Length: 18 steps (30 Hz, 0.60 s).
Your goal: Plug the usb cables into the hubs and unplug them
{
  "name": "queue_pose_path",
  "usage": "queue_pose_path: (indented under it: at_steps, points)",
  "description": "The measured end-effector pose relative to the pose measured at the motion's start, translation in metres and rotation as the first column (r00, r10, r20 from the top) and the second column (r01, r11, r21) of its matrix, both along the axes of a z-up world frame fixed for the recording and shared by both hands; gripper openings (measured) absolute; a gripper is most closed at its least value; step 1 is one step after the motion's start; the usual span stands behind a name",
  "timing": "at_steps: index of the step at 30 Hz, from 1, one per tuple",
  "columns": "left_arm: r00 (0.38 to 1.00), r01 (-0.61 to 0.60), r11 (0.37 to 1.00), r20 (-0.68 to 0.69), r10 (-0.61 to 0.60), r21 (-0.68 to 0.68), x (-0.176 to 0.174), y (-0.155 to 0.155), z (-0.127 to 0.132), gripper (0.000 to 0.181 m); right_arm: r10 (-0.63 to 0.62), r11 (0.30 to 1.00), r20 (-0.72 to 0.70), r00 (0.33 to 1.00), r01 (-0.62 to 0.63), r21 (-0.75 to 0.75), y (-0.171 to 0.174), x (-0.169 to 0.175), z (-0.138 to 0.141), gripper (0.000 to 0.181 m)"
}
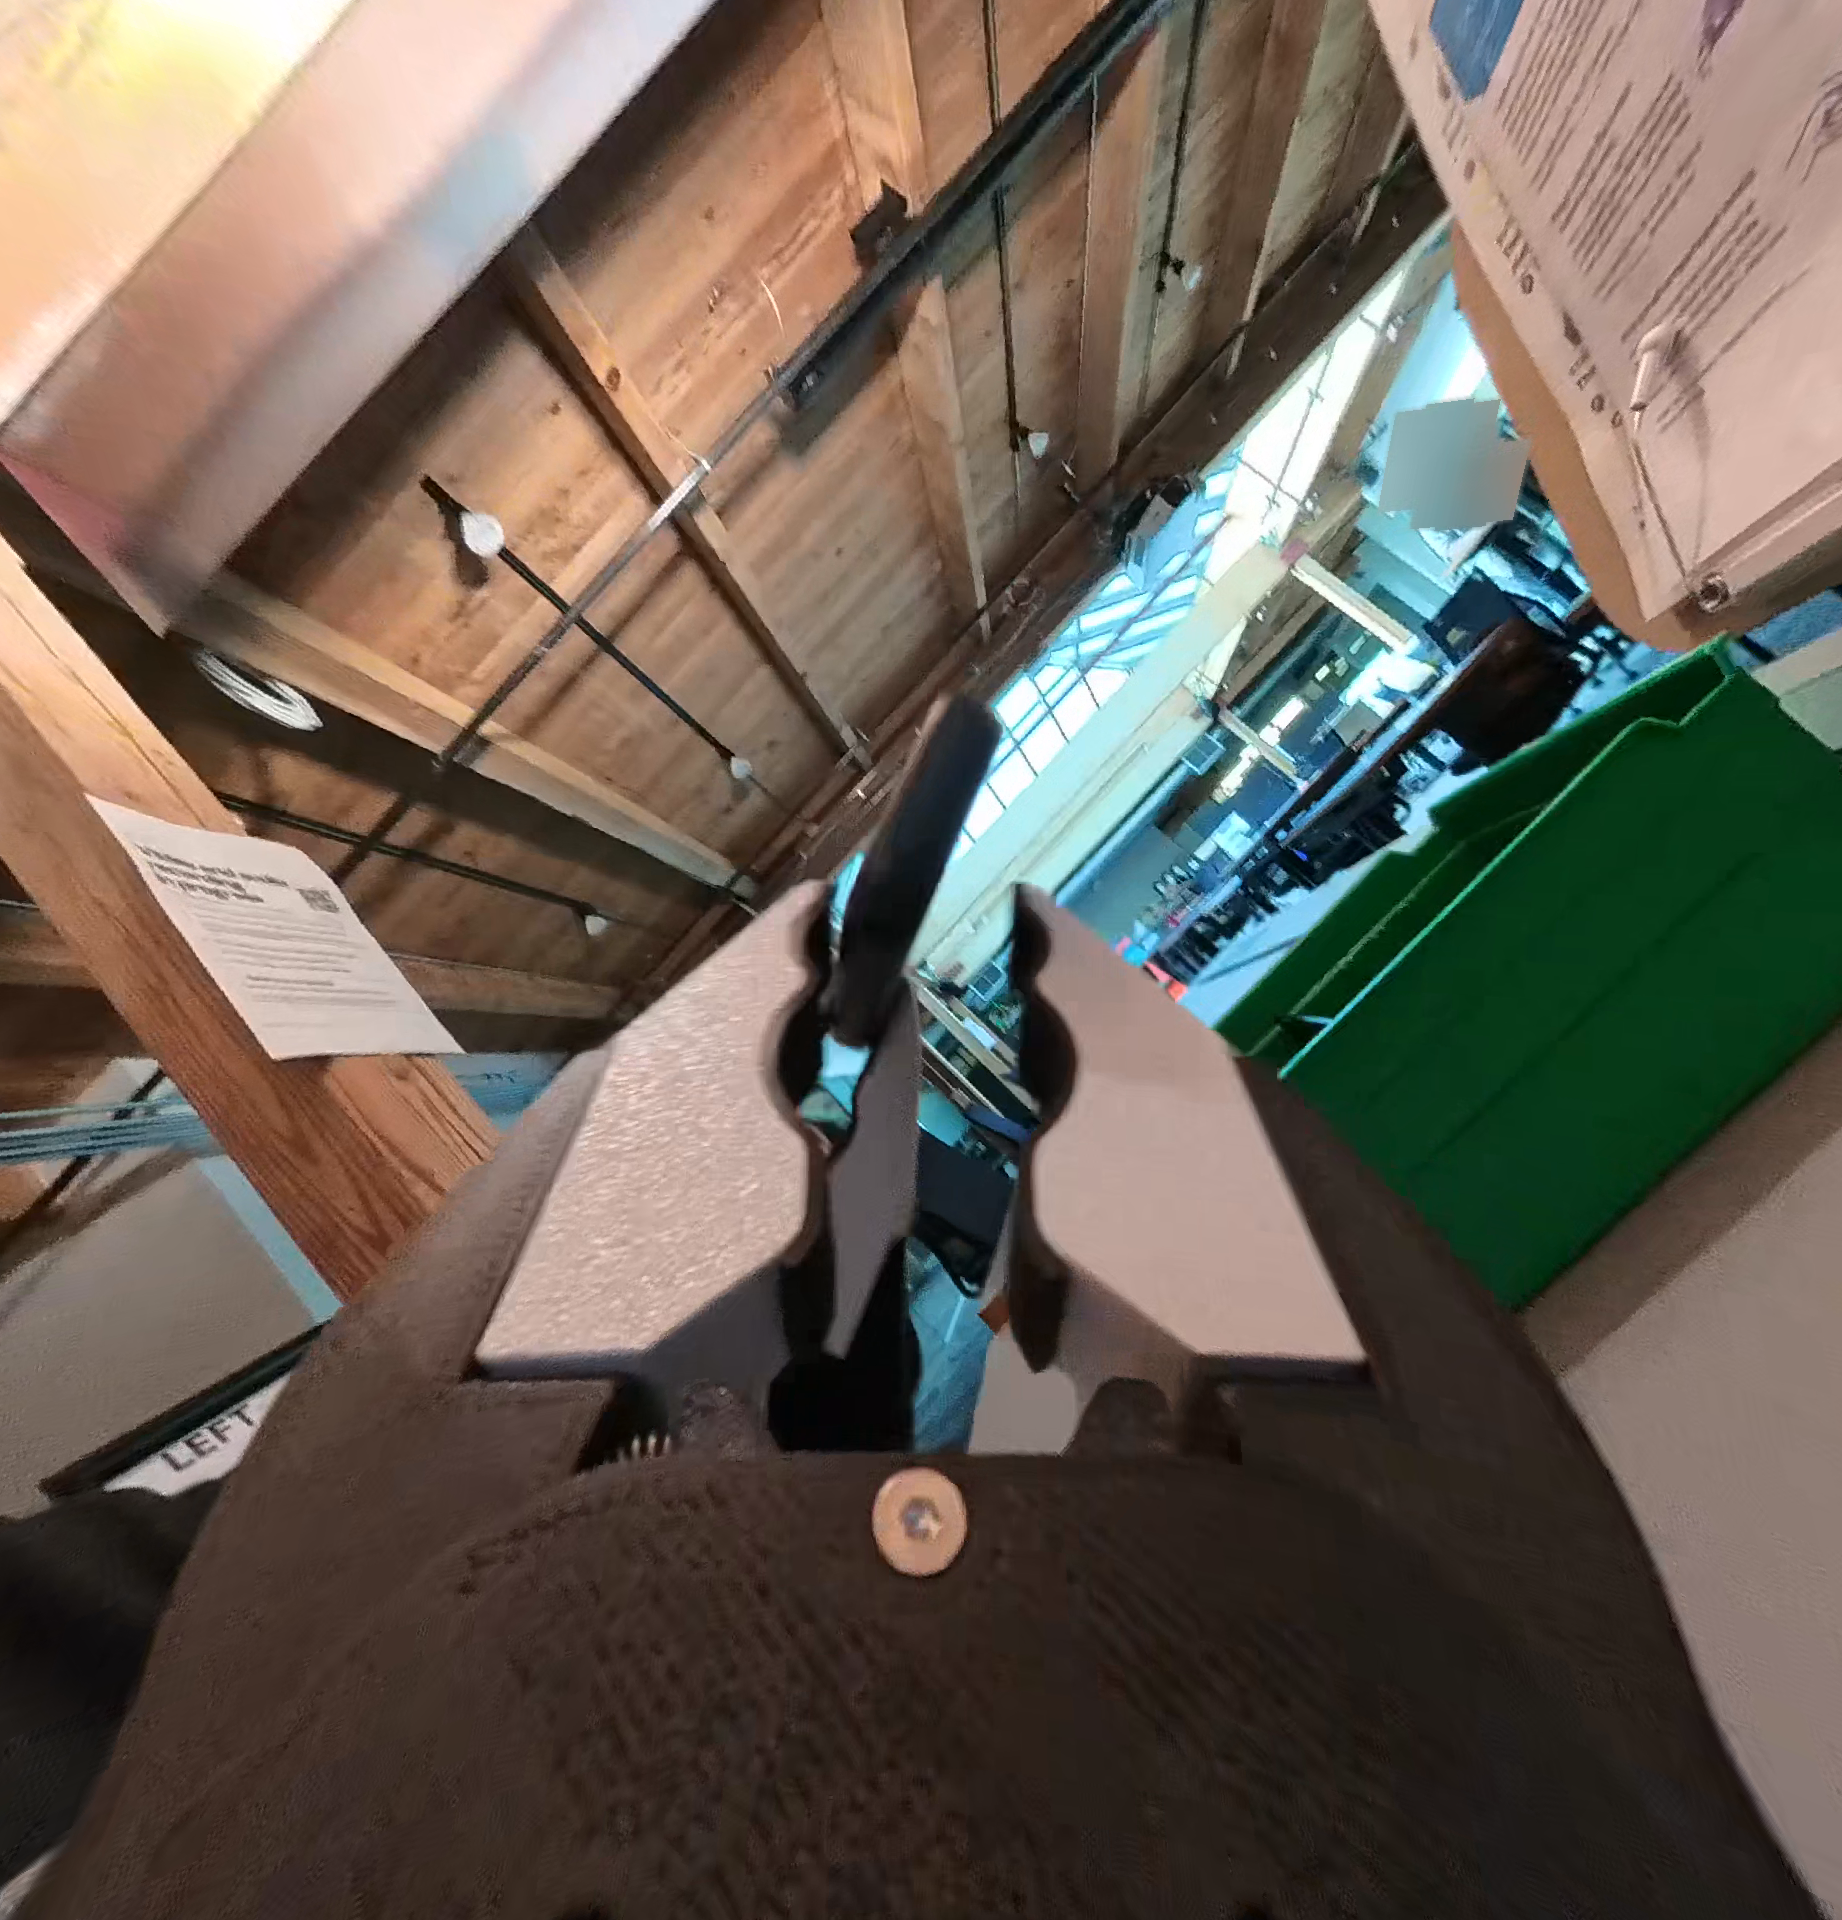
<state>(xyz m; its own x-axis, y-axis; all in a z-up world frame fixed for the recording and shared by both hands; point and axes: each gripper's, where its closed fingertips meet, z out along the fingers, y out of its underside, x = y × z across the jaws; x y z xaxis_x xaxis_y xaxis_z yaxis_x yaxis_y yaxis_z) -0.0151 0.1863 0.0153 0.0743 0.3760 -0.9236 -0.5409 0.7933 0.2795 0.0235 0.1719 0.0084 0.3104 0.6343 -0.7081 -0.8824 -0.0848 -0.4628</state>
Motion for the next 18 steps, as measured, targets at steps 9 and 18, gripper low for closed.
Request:
queue_pose_path:
  at_steps: [9,18]
  points:
    - [0.976,0.141,0.823,-0.061,-0.208,-0.551,0.011,-0.024,-0.058,0.024,-0.023,0.998,0.242,0.97,0.038,-0.059,-0.009,0.015,-0.015,0.011]
    - [0.858,0.104,-0.294,0.235,-0.456,-0.95,0.034,-0.05,0.004,0.035,-0.149,0.987,0.75,0.644,0.148,0.069,-0.036,0.002,-0.007,0.011]
